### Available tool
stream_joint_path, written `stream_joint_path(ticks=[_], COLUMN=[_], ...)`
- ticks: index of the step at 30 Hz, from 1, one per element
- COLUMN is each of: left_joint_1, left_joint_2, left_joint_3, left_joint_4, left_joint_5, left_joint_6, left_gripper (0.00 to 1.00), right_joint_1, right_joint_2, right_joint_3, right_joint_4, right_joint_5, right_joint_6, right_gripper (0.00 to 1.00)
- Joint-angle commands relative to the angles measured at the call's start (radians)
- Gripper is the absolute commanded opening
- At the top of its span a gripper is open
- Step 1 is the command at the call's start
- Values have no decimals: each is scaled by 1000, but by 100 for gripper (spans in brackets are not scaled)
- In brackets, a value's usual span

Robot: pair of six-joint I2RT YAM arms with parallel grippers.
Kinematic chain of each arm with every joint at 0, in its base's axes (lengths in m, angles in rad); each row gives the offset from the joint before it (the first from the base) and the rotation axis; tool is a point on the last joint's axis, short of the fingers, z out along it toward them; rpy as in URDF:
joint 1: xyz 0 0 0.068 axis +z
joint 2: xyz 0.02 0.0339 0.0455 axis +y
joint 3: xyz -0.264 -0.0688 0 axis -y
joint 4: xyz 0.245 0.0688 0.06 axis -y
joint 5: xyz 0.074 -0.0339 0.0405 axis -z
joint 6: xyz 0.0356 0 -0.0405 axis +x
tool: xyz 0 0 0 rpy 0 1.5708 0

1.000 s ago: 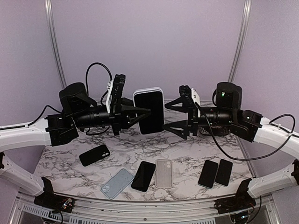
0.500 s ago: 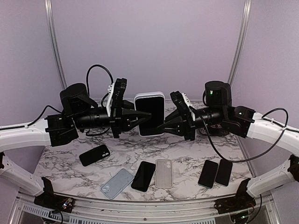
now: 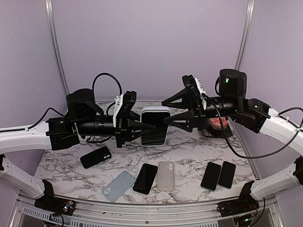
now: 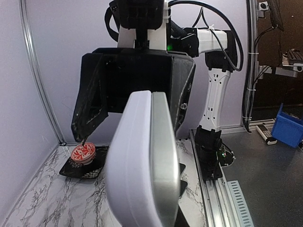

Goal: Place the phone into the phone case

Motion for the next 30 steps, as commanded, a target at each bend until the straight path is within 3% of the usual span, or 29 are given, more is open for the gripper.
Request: stream_joint_path(ticks=[1,5,6,15,18,21,24,30], left_joint_1=[-14,-17,-18,-18,-18,-18,-19,-20], left_joint_2=[-14,-5,-3,7,18,27,31,3], left_joint_3=[22,30,31,26,25,20,15,-23], left_joint_4=[1,-11,-12,-15,-15,-15,-15,6], left_joint_5=[-17,-25,-24,-75,-84,-86,-87,-130], left_joint_6=[52,62,64,65,68,68,71,99], left_gripper=[0,0,0,1,21,27,43,45], right_joint_1=[10,24,26,22,14,7,1,-21], right_joint_2=[11,32,33,-46,-72,-83,-86,-104], right_joint_3=[54,70,71,-7,-39,-53,-56,-68], right_joint_4=[-25,-47,-53,109,197,266,284,315], right_joint_5=[-55,-64,-65,-79,-89,-89,-82,-79], right_joint_6=[5,-7,-10,35,78,116,129,146], right_gripper=[50,2,0,0,0,0,0,0])
